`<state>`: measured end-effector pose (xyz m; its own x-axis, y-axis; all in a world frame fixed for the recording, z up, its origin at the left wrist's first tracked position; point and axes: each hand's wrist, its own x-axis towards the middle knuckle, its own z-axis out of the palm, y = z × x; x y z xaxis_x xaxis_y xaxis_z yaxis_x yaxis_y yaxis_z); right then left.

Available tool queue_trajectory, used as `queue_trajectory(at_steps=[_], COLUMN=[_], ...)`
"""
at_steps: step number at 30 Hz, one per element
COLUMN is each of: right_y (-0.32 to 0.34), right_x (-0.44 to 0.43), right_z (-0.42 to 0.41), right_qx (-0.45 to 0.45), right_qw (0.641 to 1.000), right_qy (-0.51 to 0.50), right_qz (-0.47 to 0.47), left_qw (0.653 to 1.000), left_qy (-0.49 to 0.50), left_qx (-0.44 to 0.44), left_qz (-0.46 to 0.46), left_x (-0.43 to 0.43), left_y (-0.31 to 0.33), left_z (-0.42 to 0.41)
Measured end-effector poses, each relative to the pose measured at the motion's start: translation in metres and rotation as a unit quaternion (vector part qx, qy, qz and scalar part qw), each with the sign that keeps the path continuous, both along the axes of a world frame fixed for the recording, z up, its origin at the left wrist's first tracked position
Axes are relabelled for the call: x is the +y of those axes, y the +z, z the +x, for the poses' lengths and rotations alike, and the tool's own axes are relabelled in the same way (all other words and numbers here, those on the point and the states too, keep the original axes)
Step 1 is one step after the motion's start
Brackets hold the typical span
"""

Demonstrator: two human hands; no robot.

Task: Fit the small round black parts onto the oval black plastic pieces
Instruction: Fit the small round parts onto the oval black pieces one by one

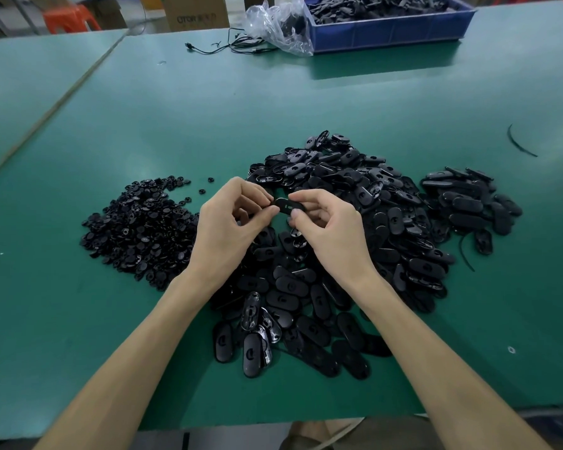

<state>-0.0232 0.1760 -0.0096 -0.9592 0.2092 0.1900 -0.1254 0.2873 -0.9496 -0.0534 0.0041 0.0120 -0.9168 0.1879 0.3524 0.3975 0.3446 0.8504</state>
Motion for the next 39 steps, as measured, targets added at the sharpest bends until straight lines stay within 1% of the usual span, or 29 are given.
queue_trajectory(at_steps=[2, 4, 9, 11, 13, 15, 18, 20, 22, 24, 26, 35, 39], right_y=[0.001, 0.001, 0.002, 0.002, 0.003, 0.003, 0.003, 0.003, 0.003, 0.002, 0.001, 0.001, 0.001], right_x=[0.001, 0.001, 0.001, 0.000, 0.000, 0.001, 0.001, 0.002, 0.001, 0.001, 0.001, -0.001, -0.001], right_z=[0.001, 0.002, 0.001, 0.001, 0.001, 0.001, 0.000, 0.000, -0.001, -0.001, -0.001, 0.002, 0.002], right_qx=[0.003, 0.006, 0.012, 0.013, 0.011, 0.005, -0.003, -0.006, -0.008, -0.010, -0.014, 0.003, 0.005], right_qw=[1.000, 1.000, 0.996, 0.995, 0.994, 0.993, 0.995, 0.996, 0.997, 0.997, 0.997, 0.995, 0.995], right_qy=[0.004, 0.011, 0.003, -0.009, -0.013, -0.010, -0.017, -0.016, -0.010, -0.001, 0.009, 0.034, 0.041], right_qz=[-0.007, -0.020, -0.087, -0.099, -0.108, -0.115, -0.094, -0.084, -0.079, -0.074, -0.069, -0.091, -0.089], left_qw=[1.000, 1.000, 0.995, 0.990, 0.989, 0.989, 0.993, 0.997, 1.000, 0.999, 0.998, 1.000, 1.000], left_qy=[0.004, 0.000, -0.010, -0.010, -0.006, -0.011, -0.026, -0.021, -0.005, 0.009, 0.015, 0.020, 0.018], left_qx=[-0.003, -0.017, -0.060, -0.078, -0.080, -0.074, -0.060, -0.041, -0.001, 0.035, 0.043, 0.001, 0.000], left_qz=[-0.011, -0.001, 0.083, 0.120, 0.127, 0.124, 0.100, 0.059, -0.003, -0.041, -0.042, 0.016, 0.003], left_x=[0.000, -0.001, -0.004, -0.006, -0.006, -0.003, 0.000, 0.001, 0.001, 0.000, -0.001, 0.000, 0.000], left_y=[0.000, -0.001, 0.000, 0.000, 0.000, 0.001, 0.002, 0.001, 0.000, -0.001, -0.001, -0.002, -0.002], left_z=[-0.001, -0.003, -0.009, -0.010, -0.010, -0.008, -0.005, -0.002, 0.000, 0.000, -0.001, -0.001, -0.001])
